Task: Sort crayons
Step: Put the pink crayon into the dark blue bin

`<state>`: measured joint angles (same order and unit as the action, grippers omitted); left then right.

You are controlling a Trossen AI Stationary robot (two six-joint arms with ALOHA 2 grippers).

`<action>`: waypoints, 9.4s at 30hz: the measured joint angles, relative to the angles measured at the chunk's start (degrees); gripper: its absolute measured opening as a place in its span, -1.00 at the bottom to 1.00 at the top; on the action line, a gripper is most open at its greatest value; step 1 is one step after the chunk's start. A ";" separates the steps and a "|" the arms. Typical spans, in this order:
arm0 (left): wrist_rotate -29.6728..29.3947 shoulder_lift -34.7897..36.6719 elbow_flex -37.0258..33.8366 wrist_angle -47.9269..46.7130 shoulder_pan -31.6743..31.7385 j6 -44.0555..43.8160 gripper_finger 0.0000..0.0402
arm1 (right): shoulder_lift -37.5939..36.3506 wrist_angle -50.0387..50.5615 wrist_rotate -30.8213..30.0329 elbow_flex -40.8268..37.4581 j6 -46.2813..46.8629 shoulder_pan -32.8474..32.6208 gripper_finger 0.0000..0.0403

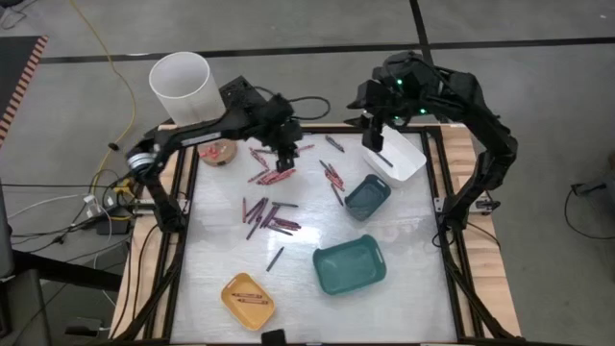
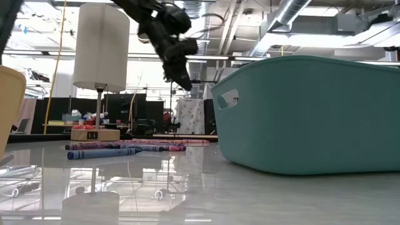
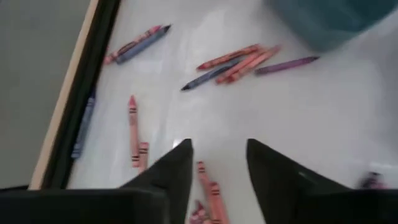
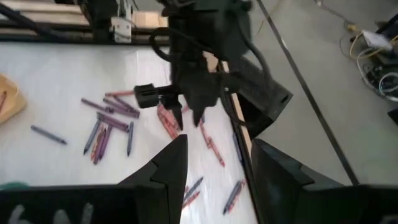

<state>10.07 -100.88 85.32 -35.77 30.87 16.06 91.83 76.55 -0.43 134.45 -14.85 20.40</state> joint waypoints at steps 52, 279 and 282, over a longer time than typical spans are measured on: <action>-6.73 -35.06 27.87 -15.91 4.91 -3.11 -0.72 | 0.89 8.26 0.46 -0.04 -3.19 2.62 -0.14; 14.83 2.09 -0.61 11.95 1.80 -3.69 0.16 | -25.81 -36.30 -34.94 -67.98 37.32 -26.20 -0.55; 23.33 1.11 1.39 8.92 2.33 -5.41 0.16 | -25.99 -36.01 -41.58 -69.12 37.12 -24.68 -0.55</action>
<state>33.40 -99.77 86.71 -26.85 33.20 10.65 65.85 40.54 -42.01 65.34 22.26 -4.28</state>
